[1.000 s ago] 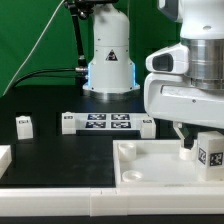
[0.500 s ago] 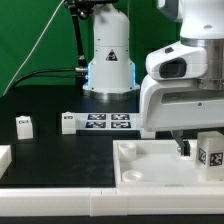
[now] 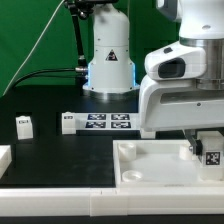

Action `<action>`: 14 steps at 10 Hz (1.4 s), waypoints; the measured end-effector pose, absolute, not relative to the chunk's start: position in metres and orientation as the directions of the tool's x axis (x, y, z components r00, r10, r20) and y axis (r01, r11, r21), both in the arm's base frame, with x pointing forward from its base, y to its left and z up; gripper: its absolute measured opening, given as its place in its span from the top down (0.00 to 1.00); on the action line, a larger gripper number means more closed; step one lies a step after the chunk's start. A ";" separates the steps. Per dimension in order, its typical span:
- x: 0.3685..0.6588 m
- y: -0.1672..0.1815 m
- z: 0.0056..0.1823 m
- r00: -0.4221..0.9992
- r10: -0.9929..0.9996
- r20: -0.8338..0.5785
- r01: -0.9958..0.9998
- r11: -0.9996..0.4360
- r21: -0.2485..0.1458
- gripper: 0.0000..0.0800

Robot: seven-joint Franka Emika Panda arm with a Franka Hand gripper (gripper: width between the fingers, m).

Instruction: Assemble one leg

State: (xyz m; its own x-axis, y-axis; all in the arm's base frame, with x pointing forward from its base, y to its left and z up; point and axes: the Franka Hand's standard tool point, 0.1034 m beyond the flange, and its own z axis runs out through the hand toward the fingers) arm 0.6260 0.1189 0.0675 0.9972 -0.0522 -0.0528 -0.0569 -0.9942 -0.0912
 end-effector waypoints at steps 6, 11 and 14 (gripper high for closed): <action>0.628 0.110 0.067 0.757 -0.647 -0.092 -0.652 -0.756 -0.052 0.64; 0.629 0.116 0.068 0.246 -0.961 -0.125 -0.969 -0.248 0.001 0.64; 0.629 0.115 0.068 0.155 -0.980 -0.124 -0.987 -0.158 0.011 0.64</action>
Offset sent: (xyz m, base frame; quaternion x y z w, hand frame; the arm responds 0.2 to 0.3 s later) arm 0.0062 -0.0131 0.0011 0.0044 0.0064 0.2586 0.9660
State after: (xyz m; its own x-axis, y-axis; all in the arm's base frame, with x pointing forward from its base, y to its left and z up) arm 0.6291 0.1150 0.0678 0.1551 -0.9801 -0.1237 -0.9874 -0.1576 0.0107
